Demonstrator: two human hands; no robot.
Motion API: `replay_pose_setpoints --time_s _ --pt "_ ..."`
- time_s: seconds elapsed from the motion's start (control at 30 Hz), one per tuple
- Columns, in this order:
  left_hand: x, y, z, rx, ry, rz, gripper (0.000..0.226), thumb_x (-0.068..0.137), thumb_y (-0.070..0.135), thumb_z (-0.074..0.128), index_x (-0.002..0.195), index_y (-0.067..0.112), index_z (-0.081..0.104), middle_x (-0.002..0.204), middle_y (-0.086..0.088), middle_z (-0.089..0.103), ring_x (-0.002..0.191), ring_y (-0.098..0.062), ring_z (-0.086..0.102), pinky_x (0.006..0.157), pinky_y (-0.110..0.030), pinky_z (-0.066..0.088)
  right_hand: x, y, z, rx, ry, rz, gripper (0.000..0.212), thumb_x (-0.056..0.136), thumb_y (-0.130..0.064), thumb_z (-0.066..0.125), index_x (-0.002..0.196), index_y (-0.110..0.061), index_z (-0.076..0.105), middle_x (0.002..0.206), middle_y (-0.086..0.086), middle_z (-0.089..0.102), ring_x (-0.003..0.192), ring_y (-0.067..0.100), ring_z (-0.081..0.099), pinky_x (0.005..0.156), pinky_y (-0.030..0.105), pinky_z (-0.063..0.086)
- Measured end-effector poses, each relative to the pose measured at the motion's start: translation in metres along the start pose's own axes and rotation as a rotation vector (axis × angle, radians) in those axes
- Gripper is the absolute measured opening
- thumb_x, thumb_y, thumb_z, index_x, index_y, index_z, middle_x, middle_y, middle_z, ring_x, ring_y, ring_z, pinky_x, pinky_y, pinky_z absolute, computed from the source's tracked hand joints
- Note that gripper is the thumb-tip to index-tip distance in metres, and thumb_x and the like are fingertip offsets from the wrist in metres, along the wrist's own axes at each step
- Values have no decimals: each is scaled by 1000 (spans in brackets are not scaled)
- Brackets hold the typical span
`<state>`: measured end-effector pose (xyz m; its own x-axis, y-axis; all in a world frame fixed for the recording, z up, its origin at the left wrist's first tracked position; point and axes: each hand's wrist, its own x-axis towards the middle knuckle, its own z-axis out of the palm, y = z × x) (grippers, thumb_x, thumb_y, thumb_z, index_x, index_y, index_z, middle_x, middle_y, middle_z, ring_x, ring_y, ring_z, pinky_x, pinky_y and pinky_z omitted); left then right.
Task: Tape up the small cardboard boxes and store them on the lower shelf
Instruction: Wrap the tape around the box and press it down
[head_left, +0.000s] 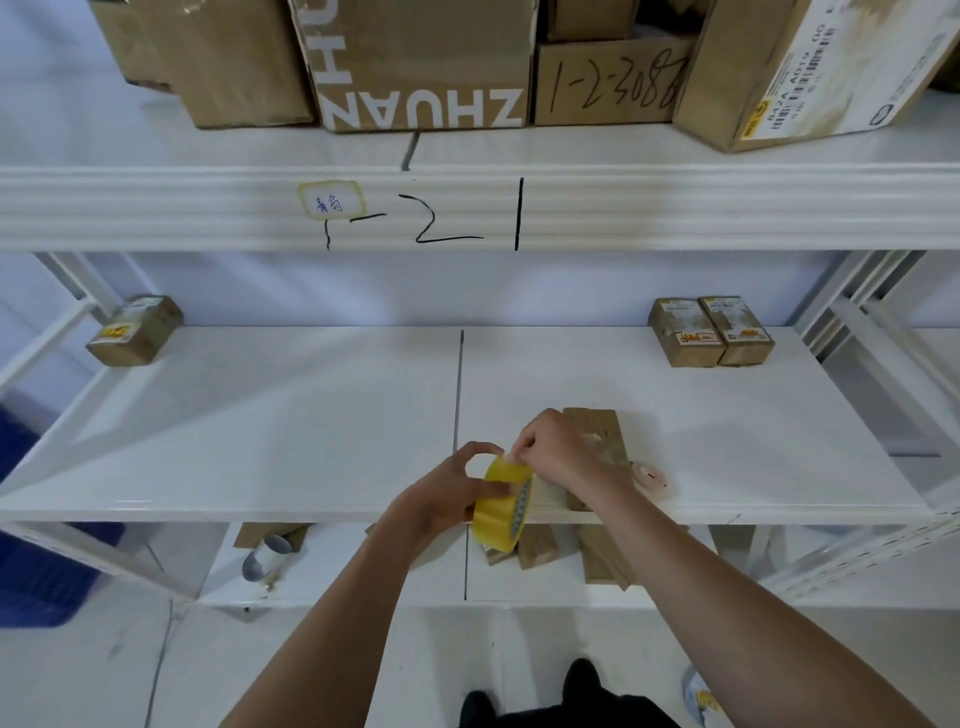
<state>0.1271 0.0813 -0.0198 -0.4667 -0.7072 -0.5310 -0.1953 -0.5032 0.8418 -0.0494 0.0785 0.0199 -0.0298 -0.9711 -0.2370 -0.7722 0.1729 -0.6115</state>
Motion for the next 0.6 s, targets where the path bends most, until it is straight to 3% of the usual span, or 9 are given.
replay_pose_setpoints --time_s 0.2,0.4,0.5,0.6 --pt "4 -14 4 -7 25 -36 55 83 18 83 127 25 51 112 -20 69 89 -29 72 85 -46 59 -9 -4 7 -91 -40 -17 13 90 -6 71 86 -9 82 89 5 78 80 13 71 74 27 59" --pt "7 -28 7 -23 48 -82 61 81 27 85 129 25 47 108 -16 72 82 -22 75 66 -33 61 -20 -11 7 -131 -93 -26 18 90 1 64 88 -5 81 93 9 78 89 19 73 85 34 60" --pt "6 -34 10 -41 66 -99 60 82 28 84 129 24 47 109 -17 72 85 -24 74 69 -35 61 -23 -11 8 -138 -100 -33 19 90 2 63 89 -5 81 94 8 78 91 19 72 86 34 60" --pt "5 -39 13 2 137 -123 57 82 37 83 124 21 49 105 -13 72 81 -21 74 62 -31 60 -26 -12 12 -135 -98 -37 19 90 4 63 90 -5 81 97 7 78 93 18 73 84 29 58"
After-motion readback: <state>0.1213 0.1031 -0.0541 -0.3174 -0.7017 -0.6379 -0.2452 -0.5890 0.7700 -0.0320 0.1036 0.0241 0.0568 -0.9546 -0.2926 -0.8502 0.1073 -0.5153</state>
